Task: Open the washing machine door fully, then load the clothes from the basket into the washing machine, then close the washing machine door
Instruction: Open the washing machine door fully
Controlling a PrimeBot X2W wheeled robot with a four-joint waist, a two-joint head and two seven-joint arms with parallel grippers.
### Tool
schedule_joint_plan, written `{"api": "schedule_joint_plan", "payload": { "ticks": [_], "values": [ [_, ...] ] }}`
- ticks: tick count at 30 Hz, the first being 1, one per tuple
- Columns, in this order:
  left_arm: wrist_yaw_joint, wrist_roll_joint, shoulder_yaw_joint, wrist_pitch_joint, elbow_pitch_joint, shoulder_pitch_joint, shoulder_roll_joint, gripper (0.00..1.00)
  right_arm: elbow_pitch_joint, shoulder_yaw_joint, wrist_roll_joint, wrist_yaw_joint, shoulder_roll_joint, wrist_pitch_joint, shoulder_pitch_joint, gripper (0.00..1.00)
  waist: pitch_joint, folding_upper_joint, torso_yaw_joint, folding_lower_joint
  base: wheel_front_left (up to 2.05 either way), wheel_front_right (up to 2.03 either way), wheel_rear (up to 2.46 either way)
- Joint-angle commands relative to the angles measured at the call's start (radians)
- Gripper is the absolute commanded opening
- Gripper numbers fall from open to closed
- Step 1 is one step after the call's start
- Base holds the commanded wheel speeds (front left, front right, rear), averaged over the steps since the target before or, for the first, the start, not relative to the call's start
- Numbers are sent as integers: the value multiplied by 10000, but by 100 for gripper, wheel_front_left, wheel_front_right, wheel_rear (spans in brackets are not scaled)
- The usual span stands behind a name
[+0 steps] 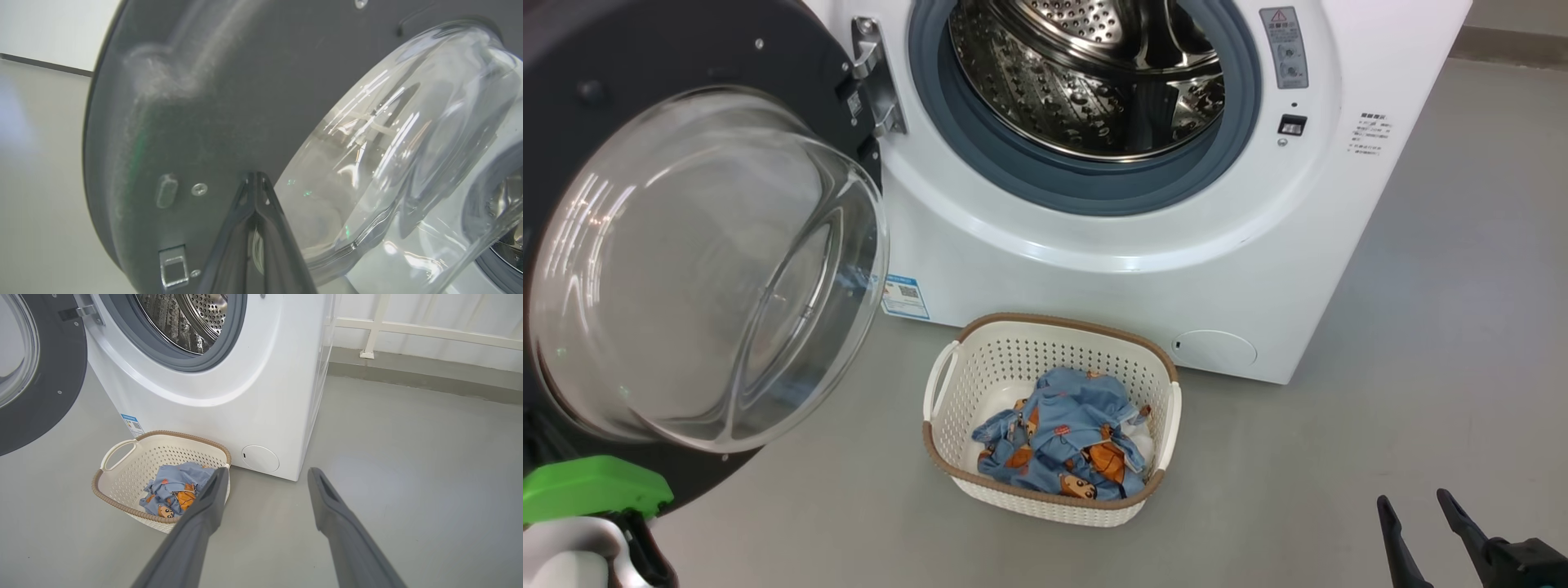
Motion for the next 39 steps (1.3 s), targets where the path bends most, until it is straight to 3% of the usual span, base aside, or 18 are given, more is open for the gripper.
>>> {"api": "schedule_joint_plan", "payload": {
  "ticks": [1, 23, 34, 38, 39],
  "values": [
    [-93, -28, 489, -108, 146, -597, 539, 0, -170, 272, 3, 16, -114, -118, -145, 100, -37, 0, -16, 0, 0, 0, 0],
    [-847, 1671, 1888, -121, 2027, -1832, 438, 0, -73, 250, -25, 16, -7, -118, -66, 100, -263, 0, -105, 0, 0, 0, 0],
    [-1412, 1987, 2034, -121, 1352, -1418, -394, 0, -48, 220, 12, 16, 53, -118, 26, 100, -485, 0, -60, 0, 0, 0, 0],
    [-1445, 2058, 1817, -122, 537, -1124, -699, 0, -53, 239, 18, 16, 90, -118, 32, 100, -561, 0, -60, 0, 0, 0, 0],
    [-1446, 2077, 1762, -122, 243, -1041, -749, 5, -57, 254, 21, 16, 96, -118, 28, 100, -576, 0, -68, 0, 0, 0, 0]
  ]
}}
